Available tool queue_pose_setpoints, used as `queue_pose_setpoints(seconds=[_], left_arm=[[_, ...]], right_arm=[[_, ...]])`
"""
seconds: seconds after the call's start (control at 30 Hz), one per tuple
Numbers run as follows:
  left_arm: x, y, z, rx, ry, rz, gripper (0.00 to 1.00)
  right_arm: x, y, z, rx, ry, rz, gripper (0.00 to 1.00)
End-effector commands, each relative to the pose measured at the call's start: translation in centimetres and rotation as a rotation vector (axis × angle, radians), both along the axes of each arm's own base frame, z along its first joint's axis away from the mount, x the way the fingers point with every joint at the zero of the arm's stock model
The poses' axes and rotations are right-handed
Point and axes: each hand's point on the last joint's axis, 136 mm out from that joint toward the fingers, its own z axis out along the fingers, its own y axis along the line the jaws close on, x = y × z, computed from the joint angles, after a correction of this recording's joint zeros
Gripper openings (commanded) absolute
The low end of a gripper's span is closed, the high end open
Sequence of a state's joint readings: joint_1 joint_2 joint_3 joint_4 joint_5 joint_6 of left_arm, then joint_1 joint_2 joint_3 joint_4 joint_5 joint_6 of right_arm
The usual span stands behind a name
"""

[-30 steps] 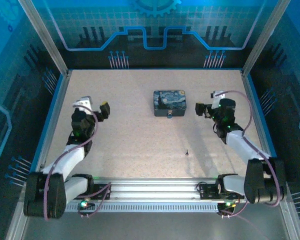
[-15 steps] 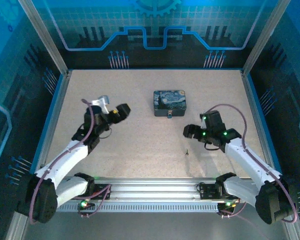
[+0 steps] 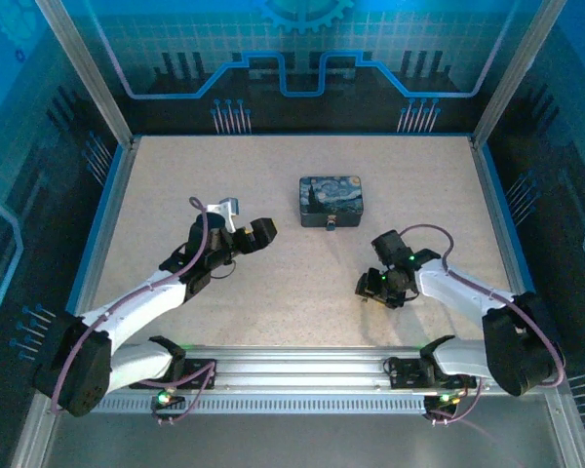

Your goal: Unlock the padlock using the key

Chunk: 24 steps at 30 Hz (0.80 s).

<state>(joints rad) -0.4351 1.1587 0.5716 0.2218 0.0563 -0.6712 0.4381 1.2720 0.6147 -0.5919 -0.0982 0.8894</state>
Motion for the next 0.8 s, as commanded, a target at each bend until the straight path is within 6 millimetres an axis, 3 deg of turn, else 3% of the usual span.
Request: queue_pose_setpoints(seconds=[0.0,0.5,0.77], left_arm=[[0.6,0.0,1.7,0.018,-0.062,0.01,0.99],[0.4,0.5,2.4,0.047,-0.08,0.014,0.99],[0.3,0.5,2.2,0.05,-0.076,0.013,0.99]], right_arm=[[-0.3,0.4,0.0,0.009,0.03,-0.029,0.47],[-0.8,1.1,-1.0,-0.016,0.075,0.011,0.32],[-1.0,1.3,-1.7,-0.03,0.087,0.022,0.18]])
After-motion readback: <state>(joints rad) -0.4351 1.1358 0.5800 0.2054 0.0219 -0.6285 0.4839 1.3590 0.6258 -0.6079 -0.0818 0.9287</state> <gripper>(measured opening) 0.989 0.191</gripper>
